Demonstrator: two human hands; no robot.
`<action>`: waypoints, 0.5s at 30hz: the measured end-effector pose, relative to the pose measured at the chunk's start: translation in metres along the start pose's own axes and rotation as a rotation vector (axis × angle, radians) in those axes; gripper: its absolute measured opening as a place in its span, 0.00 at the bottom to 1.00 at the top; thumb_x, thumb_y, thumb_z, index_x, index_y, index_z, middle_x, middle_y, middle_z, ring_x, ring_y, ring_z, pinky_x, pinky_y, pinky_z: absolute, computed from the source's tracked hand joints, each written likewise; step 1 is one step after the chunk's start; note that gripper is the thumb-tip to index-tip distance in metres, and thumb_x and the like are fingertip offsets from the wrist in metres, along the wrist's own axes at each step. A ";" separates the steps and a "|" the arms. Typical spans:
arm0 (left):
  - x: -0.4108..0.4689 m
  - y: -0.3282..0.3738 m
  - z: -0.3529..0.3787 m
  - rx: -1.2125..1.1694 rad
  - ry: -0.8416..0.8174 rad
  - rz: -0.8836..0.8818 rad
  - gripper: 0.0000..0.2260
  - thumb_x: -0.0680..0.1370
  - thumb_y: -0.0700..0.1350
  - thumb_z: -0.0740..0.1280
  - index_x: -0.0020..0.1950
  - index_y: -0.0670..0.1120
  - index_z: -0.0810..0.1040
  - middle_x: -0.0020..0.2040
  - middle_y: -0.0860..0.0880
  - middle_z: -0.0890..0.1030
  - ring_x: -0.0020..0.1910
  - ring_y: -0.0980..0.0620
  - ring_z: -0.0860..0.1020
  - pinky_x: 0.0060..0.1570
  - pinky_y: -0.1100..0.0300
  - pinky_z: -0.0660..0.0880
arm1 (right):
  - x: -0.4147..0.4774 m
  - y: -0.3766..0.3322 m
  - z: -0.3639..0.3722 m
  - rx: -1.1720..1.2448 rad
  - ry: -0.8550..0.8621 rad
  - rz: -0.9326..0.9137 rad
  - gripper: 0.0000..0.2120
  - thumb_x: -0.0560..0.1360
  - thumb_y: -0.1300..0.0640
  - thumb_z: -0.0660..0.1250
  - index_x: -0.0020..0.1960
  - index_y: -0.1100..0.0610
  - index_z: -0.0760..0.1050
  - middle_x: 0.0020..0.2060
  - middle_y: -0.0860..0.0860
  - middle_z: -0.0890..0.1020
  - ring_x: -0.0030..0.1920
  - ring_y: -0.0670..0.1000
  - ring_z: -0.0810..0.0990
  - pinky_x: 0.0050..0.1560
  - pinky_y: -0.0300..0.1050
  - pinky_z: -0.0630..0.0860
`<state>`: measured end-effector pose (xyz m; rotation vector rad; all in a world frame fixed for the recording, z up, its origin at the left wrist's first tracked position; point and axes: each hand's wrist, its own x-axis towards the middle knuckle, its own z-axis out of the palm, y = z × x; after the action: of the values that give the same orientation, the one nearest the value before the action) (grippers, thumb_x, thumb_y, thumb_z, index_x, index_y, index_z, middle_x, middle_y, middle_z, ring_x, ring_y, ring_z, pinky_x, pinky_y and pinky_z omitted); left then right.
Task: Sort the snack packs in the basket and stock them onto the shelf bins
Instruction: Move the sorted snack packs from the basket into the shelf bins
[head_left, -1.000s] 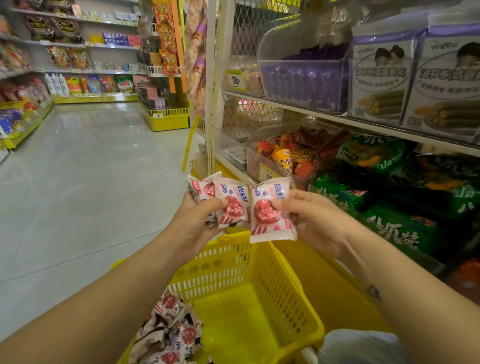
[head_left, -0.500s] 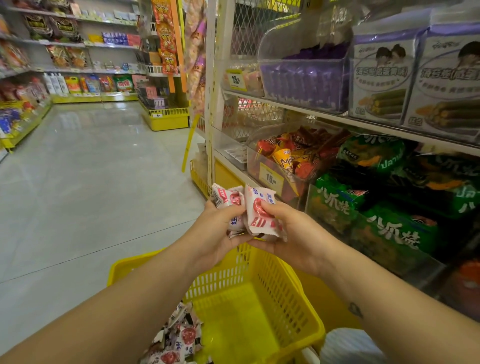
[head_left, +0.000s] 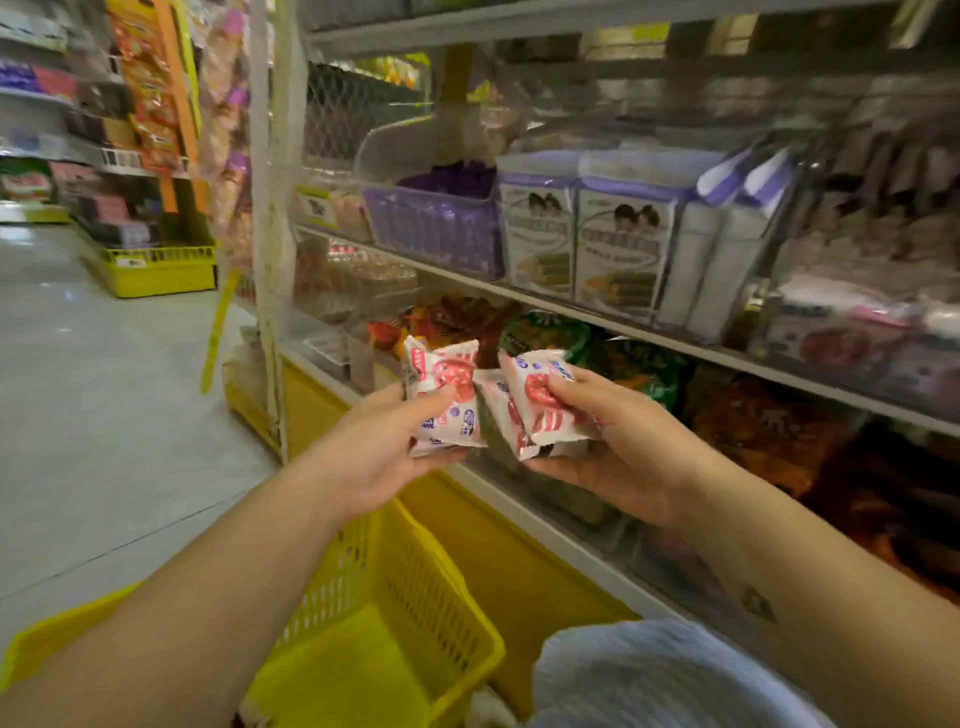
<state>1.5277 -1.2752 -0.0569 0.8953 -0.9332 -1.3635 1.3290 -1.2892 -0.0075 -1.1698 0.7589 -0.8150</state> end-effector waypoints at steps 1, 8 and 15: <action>0.003 0.002 0.017 -0.011 -0.057 0.005 0.17 0.72 0.45 0.67 0.60 0.43 0.76 0.51 0.43 0.85 0.47 0.48 0.84 0.43 0.55 0.82 | -0.014 -0.017 -0.007 -0.028 -0.001 -0.031 0.11 0.79 0.57 0.62 0.59 0.54 0.77 0.43 0.53 0.85 0.39 0.48 0.84 0.37 0.44 0.80; 0.019 0.039 0.134 0.028 -0.251 0.105 0.06 0.79 0.44 0.64 0.54 0.47 0.78 0.44 0.46 0.86 0.43 0.48 0.85 0.42 0.52 0.82 | -0.098 -0.123 -0.045 -0.267 0.185 -0.272 0.13 0.77 0.64 0.62 0.60 0.53 0.73 0.41 0.50 0.85 0.37 0.47 0.83 0.35 0.43 0.81; 0.028 0.074 0.192 0.117 -0.311 0.278 0.08 0.77 0.44 0.67 0.56 0.49 0.77 0.49 0.48 0.85 0.45 0.51 0.84 0.40 0.54 0.81 | -0.126 -0.210 -0.106 -1.452 0.686 -0.417 0.13 0.74 0.55 0.68 0.56 0.44 0.70 0.44 0.49 0.80 0.40 0.52 0.82 0.35 0.46 0.78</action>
<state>1.3785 -1.2983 0.0855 0.6192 -1.3356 -1.2351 1.1440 -1.2712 0.1840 -2.4264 1.8677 -1.0169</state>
